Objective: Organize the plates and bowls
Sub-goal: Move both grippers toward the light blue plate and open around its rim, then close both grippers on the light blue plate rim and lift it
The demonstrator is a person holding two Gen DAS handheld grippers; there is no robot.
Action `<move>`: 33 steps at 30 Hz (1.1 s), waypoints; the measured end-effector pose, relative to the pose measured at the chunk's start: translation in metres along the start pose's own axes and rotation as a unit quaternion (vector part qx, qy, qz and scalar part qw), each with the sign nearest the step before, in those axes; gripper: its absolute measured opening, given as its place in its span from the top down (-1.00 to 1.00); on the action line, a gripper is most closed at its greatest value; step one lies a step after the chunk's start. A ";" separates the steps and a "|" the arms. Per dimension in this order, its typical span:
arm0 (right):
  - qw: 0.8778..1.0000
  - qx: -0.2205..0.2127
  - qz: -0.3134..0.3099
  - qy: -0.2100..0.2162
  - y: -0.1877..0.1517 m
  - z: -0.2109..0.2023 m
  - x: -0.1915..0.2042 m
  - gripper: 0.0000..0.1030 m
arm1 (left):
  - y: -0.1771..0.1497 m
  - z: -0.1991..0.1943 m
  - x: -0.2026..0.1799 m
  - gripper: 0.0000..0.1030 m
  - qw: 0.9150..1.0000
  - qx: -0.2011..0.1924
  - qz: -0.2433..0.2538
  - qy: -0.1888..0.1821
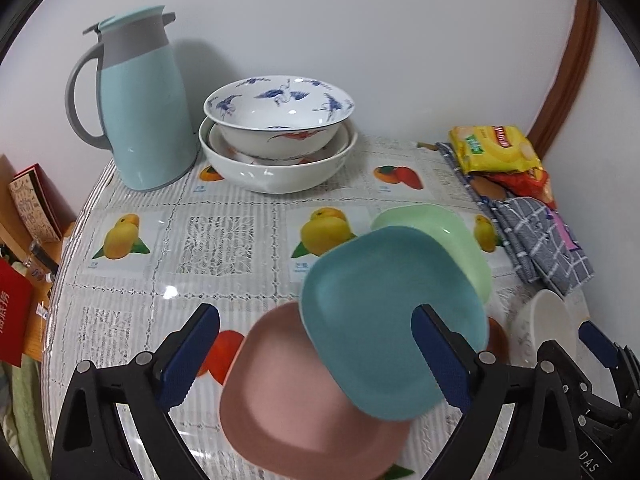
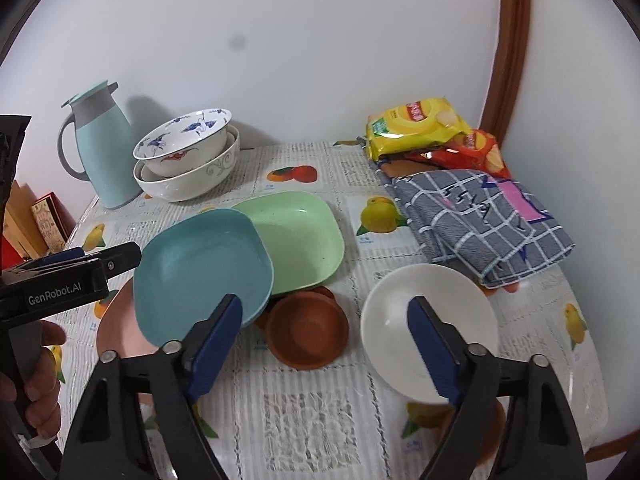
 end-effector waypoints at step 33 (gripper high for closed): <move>0.997 0.063 -0.014 0.042 0.006 0.090 0.026 0.42 | 0.009 0.077 -0.002 0.36 0.998 0.048 -0.008 -0.035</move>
Point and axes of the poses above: each gripper's, at about its wrist camera, not at the fingertips, and z roughly the way its jaws point, x to its left, y to its top, the point moved 2 cm from there along z, roughly the way its jaws point, and after that the axes turned 9 degrees about -z, right-handed, at the moved point
